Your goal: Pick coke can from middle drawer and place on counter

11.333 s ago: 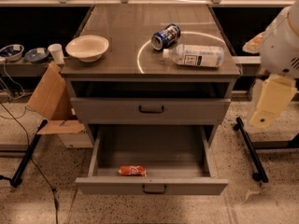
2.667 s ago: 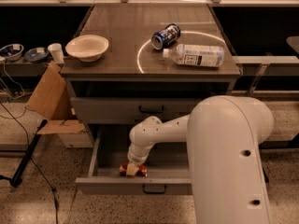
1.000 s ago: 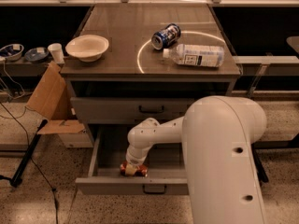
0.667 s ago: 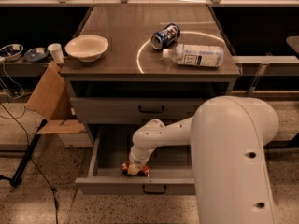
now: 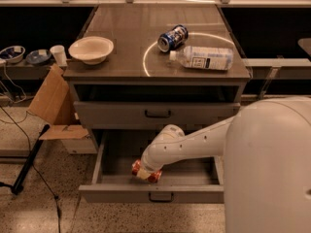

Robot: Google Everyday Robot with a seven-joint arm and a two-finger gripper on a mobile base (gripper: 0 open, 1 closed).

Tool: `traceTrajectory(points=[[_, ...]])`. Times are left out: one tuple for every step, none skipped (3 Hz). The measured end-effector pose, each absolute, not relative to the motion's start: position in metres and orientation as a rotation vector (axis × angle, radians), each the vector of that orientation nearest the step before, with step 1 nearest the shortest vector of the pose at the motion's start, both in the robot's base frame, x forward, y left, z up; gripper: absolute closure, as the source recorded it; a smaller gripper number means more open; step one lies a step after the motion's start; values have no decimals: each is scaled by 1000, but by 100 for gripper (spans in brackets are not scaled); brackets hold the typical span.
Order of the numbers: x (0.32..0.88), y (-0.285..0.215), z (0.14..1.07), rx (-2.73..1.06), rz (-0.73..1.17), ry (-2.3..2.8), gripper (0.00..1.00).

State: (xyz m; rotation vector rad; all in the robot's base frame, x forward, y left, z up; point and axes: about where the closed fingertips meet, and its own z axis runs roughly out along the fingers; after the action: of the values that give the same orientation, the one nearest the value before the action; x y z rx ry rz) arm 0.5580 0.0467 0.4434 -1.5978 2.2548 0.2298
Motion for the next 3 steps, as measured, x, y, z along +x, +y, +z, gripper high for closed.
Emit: traceTrajectory(points=[[569, 45, 479, -1545, 166, 2197, 100], [576, 50, 509, -1510, 151, 2141, 100], [571, 52, 541, -1505, 147, 2096, 100]])
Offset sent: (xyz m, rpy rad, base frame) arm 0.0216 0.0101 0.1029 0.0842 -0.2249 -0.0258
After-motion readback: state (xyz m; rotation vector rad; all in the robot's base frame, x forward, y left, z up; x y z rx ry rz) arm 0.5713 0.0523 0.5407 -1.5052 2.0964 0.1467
